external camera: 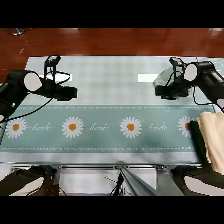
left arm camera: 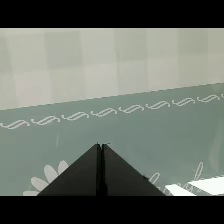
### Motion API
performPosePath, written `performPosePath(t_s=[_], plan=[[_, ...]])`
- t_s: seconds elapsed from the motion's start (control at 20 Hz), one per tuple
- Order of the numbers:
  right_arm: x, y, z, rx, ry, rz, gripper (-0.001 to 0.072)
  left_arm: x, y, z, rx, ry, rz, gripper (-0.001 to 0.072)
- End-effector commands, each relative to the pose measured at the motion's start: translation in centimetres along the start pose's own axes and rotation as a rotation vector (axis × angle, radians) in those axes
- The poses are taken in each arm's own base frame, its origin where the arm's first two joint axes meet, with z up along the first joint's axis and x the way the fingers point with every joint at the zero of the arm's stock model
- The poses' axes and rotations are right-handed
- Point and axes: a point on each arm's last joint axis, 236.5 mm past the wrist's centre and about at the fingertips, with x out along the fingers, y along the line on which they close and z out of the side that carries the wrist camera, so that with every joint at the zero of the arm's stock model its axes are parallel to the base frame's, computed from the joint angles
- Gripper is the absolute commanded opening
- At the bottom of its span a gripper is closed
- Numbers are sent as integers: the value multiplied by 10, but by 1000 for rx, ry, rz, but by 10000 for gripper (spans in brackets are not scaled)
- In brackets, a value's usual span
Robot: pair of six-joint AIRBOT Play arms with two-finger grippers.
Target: Fold the shirts.
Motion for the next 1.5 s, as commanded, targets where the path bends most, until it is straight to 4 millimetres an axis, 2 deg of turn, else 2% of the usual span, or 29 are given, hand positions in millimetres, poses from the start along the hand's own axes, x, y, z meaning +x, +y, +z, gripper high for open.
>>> performPosePath(t_s=[0.0, 0.85, 0.95, 1.1, 1.15, 1.2, 1.25, 1.35, 1.45], plan=[[0, 0, 0, 0, 2, 0, 26, 0, 1, 0, -1, 0, 1, 30], [0, 0, 1, 0, -4, 1, 26, 0, 1, 0, -1, -1, 1, 30], [0, 1, 11, -2, -47, 6, 26, 0, -1, 9, -1, -37, -4, 30], [-4, -7, 44, -55, -185, -36, 29, 0, -3, 27, -1, -113, -13, 33], [-7, -14, 60, -82, -252, -70, 85, 1, -3, 36, 2, -149, -17, 114], [-13, -20, 78, -110, -330, -106, 486, 3, -4, 43, 10, -176, -19, 422], [-19, -25, 95, -141, -401, -136, 636, 6, -4, 48, 10, -191, -20, 706], [-32, -43, 126, -133, -530, -175, 637, 13, 0, 49, 7, -189, -12, 701], [-31, -78, 145, -6, -572, -177, 636, 18, 3, 48, 2, -176, -7, 701]])
